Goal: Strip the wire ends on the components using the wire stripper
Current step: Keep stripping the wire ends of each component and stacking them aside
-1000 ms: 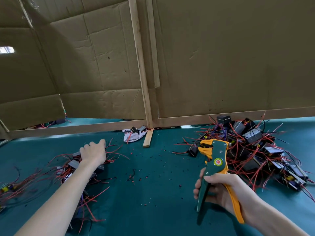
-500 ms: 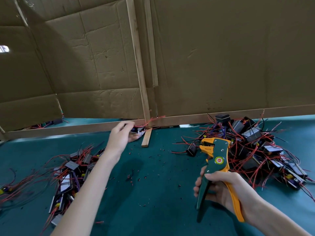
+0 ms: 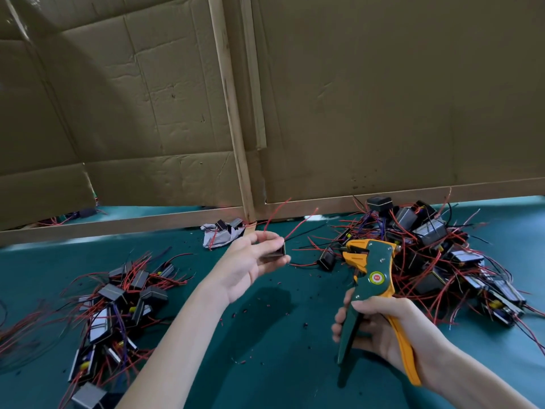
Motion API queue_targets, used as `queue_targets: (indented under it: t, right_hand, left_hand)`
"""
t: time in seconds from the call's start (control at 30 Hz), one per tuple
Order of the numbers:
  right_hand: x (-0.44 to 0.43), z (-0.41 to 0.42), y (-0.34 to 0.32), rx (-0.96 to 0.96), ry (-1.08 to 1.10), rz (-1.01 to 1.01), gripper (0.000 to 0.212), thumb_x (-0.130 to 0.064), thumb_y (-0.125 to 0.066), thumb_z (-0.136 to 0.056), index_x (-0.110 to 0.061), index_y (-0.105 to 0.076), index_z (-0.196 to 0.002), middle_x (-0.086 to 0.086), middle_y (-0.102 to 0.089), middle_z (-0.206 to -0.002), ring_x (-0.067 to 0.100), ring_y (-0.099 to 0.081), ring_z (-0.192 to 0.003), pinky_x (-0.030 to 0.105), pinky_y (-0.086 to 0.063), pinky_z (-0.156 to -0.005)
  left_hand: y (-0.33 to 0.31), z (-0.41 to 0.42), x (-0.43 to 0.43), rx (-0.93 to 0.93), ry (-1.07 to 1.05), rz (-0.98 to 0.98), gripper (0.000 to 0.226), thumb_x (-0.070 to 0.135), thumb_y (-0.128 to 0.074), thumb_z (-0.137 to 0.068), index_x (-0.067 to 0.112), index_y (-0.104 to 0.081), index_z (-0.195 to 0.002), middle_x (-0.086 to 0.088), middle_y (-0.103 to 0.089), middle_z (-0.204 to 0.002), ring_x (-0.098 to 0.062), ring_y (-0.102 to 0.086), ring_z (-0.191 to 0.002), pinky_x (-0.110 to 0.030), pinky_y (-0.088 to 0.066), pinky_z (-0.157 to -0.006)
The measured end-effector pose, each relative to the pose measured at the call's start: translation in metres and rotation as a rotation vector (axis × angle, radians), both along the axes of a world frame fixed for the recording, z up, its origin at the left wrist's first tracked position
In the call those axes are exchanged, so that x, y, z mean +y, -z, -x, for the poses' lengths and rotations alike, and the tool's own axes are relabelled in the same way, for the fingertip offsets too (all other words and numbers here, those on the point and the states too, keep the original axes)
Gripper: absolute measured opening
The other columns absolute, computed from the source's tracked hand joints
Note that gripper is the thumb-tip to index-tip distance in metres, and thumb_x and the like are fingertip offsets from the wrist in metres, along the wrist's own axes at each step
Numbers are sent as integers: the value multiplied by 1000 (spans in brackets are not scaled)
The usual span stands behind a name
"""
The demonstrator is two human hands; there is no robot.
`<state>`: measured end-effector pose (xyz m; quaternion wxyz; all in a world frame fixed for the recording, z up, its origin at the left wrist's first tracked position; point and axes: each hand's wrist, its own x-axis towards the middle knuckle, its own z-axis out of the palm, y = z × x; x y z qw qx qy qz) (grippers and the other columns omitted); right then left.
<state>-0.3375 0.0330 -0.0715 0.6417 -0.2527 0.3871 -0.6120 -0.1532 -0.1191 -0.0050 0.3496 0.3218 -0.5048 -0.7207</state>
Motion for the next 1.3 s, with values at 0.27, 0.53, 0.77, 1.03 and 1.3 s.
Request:
queue_targets:
  t: [0.27, 0.53, 0.77, 1.03, 1.3]
  right_hand:
    - [3, -4, -3, 11, -21, 6, 14, -3, -67, -61, -1, -72, -74, 28, -63, -81, 43, -66, -72, 50, -58, -66]
    - [-1, -2, 2, 30, -12, 9, 28, -8, -77, -48, -3, -74, -75, 28, -65, -80, 43, -67, -73, 49, -58, -68]
    - [-4, 0, 6, 30, -6, 26, 28, -10, -78, -47, -5, -75, -74, 27, -66, -80, 43, -68, -74, 49, -58, -68]
    - [-3, 1, 8, 30, -10, 31, 29, -10, -78, -48, -4, -75, -77, 27, -66, -82, 44, -68, -75, 50, -58, -69]
    - [-4, 2, 7, 20, 8, 10, 28, -9, -78, -49, -4, -75, -76, 27, -66, -82, 44, -68, -76, 50, -57, -69]
  left_hand:
    - [3, 3, 0, 119, -18, 7, 27, 10, -71, -64, 5, -64, -90, -1, -68, -74, -17, -70, -72, -20, -57, -68]
    - [13, 1, -4, -220, -139, 297, 16, 23, -80, -72, 13, -67, -72, 0, -60, -72, -13, -59, -56, -30, -59, -60]
    - [30, -7, -13, -720, -233, 693, 26, 37, -75, -80, 19, -66, -64, 13, -58, -53, 4, -50, -47, -15, -36, -52]
    - [22, -9, -12, -639, -285, 764, 20, 9, -62, -88, 28, -56, -86, 6, -71, -63, -5, -68, -65, -29, -51, -67]
    - [35, -11, -18, -630, -35, 455, 22, 12, -65, -87, 26, -50, -95, -4, -58, -91, -19, -56, -79, -33, -45, -81]
